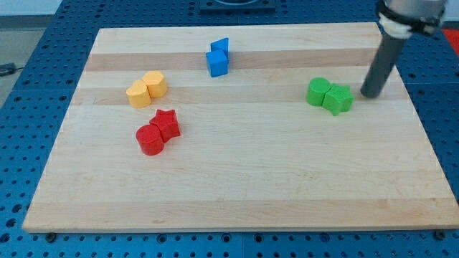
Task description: Separate green circle from green star
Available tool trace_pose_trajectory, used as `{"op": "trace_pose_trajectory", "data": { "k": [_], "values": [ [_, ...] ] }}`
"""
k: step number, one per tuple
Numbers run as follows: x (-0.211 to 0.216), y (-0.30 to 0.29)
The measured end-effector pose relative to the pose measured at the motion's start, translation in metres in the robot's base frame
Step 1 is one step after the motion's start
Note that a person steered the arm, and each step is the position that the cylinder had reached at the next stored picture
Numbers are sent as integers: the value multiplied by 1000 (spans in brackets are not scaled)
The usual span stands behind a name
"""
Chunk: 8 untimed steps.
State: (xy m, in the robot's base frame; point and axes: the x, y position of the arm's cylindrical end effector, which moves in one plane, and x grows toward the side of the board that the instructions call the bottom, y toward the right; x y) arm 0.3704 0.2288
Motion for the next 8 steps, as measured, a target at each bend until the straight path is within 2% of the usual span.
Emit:
{"op": "trace_pose_trajectory", "data": {
  "k": [1,3,6,7,8],
  "values": [
    [-13,-5],
    [0,-60],
    [0,-103],
    [0,-107],
    [-18,-105]
  ]
}}
